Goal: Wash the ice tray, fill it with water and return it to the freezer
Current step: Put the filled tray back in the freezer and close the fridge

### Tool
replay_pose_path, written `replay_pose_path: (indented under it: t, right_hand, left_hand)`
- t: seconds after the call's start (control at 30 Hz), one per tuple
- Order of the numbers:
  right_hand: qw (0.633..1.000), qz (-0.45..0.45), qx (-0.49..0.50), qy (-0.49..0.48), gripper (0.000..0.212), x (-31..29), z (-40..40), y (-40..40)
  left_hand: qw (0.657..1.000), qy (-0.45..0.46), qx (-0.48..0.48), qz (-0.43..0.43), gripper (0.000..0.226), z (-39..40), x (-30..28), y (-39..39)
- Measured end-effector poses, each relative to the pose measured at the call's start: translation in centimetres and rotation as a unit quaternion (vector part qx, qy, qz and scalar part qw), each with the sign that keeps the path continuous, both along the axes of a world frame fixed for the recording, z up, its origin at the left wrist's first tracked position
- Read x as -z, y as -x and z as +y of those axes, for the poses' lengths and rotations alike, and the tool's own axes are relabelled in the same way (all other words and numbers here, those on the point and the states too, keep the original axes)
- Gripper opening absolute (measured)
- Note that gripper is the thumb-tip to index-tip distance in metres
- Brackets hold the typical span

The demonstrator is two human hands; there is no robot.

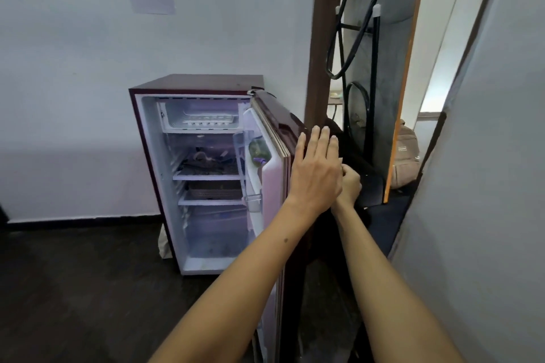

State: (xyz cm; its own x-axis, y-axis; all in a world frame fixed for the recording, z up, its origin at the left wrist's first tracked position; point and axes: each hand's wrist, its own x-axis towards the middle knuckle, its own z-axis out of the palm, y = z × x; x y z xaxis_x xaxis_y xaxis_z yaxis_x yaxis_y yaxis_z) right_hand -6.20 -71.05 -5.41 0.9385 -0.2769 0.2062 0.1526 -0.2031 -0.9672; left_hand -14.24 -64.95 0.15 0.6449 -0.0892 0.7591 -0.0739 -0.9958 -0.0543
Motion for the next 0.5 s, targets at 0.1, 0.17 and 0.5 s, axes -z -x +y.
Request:
replay_pose_path:
  t: [0.1,0.17,0.5]
  right_hand:
    - [1.000,0.027,-0.001,-0.011,0.032,0.2,2.7,1.3]
    - [0.999,0.041,0.010,-0.018,0.026,0.0,4.1,2.2]
    - [0.996,-0.066,-0.047,0.037,0.020,1.3,11.3,6.5]
  left_hand:
    - [0.998,-0.024,-0.053,0.025,0.044,1.9,0.3,1.1]
    - [0.995,-0.035,-0.082,0.034,0.046,3.3,0.4,1.8]
    - [0.980,-0.054,-0.187,0.048,0.055,11.8,0.7,5.3]
